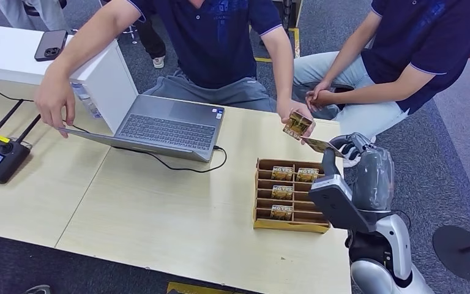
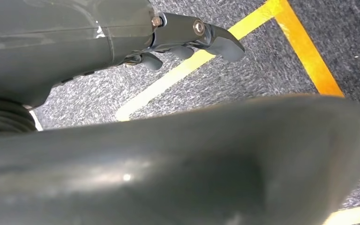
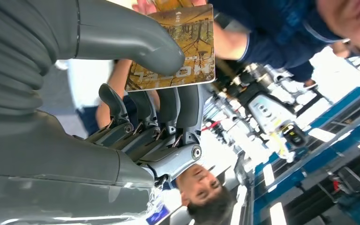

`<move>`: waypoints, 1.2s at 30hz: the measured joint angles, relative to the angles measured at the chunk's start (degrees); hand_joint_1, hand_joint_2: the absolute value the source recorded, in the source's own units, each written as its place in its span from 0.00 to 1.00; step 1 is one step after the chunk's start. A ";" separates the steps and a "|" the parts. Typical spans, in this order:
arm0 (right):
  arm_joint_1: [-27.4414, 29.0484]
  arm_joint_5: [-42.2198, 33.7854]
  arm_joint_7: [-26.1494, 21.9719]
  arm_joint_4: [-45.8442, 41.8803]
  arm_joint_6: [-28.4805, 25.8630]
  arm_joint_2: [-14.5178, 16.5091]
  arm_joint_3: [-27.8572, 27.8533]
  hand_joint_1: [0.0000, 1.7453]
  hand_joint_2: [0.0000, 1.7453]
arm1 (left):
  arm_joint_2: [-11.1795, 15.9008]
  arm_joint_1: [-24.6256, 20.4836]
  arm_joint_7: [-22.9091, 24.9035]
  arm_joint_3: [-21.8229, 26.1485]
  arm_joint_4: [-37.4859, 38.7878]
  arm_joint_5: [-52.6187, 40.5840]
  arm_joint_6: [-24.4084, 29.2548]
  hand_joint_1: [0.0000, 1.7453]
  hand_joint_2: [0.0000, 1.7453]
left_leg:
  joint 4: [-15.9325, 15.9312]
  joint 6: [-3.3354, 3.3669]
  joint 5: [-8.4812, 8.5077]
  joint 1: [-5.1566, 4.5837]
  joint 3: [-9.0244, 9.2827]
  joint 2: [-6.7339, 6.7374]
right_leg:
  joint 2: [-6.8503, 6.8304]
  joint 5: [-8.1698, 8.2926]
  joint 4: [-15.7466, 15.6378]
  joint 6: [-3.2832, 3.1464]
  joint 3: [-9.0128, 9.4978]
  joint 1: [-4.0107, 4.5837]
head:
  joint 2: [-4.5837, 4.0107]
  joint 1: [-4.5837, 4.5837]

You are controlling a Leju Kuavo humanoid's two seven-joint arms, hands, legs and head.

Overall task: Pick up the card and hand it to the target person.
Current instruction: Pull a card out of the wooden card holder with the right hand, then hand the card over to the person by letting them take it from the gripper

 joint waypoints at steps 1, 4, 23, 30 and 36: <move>-0.15 -1.27 -0.77 -0.10 0.07 0.17 0.12 0.78 1.00 | 0.00 0.00 0.08 0.02 0.00 -0.03 -0.04 0.00 0.00 | 0.00 0.00 0.00 0.00 -0.01 0.00 | 0.00 0.00 0.00 0.00 0.00 0.00 | 0.00 0.00; -0.30 -5.06 -3.77 0.57 0.44 1.26 0.78 0.78 1.00 | 0.00 -0.03 0.48 0.12 0.00 -0.12 -0.20 0.00 0.00 | -0.01 0.00 0.00 0.01 -0.03 0.00 | -0.01 0.00 0.00 0.00 0.00 0.00 | 0.00 0.00; -0.29 -3.30 -8.12 15.12 -1.23 9.43 7.62 0.94 1.00 | 0.00 -0.32 3.67 0.53 0.00 -1.92 -1.23 0.00 0.75 | -0.01 0.00 0.00 0.04 -0.04 -0.02 | -0.03 -0.01 0.00 -0.02 -0.01 0.03 | 0.00 0.00; -0.27 -2.48 -6.89 16.59 -1.75 9.63 8.02 0.00 1.00 | -0.12 -0.32 2.64 0.55 0.00 -2.02 -1.65 0.00 0.00 | -0.01 0.00 0.00 0.04 -0.03 -0.02 | -0.02 -0.02 0.00 -0.02 -0.02 0.03 | 0.00 -0.01; 0.11 -3.09 -6.21 17.37 -2.97 9.51 8.05 0.00 1.00 | -0.30 -0.25 2.21 0.60 0.00 -1.86 -1.40 0.00 0.00 | -0.01 0.00 0.00 0.04 -0.03 -0.01 | -0.01 -0.02 0.00 -0.02 -0.03 0.03 | 0.00 0.00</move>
